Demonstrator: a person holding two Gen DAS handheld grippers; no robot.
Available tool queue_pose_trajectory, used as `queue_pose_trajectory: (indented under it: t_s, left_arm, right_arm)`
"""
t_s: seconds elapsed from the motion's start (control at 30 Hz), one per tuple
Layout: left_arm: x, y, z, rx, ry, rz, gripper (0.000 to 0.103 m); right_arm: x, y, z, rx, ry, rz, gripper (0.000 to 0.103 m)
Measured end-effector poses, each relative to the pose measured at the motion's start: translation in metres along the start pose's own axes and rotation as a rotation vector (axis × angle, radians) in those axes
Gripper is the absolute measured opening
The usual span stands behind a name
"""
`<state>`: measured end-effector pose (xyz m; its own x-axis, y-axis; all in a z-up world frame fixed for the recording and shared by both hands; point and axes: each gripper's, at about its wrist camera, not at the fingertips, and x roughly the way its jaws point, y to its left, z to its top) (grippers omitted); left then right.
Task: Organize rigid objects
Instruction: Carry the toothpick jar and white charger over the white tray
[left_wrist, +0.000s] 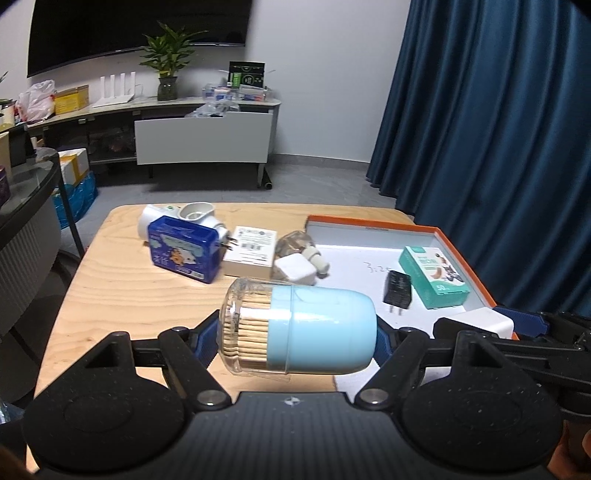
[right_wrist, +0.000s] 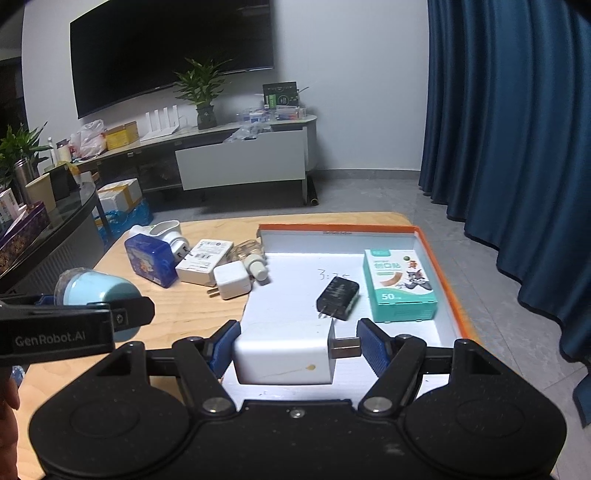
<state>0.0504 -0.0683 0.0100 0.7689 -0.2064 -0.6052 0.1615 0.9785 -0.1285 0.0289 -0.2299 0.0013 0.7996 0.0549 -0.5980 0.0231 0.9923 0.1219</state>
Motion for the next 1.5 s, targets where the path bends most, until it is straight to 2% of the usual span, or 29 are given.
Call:
queue_pose_trajectory:
  t_s: [0.67,1.5]
  left_arm:
    - [0.015,-0.038,-0.001,0.049,0.03,-0.039,0.078]
    - [0.03,-0.063,0.001,0.085,0.053,-0.067,0.078]
  right_arm:
    - [-0.008,-0.041,-0.005,0.058,-0.022,-0.063,0.083]
    - [-0.003,-0.063,-0.002,0.085,-0.03,-0.082,0.083]
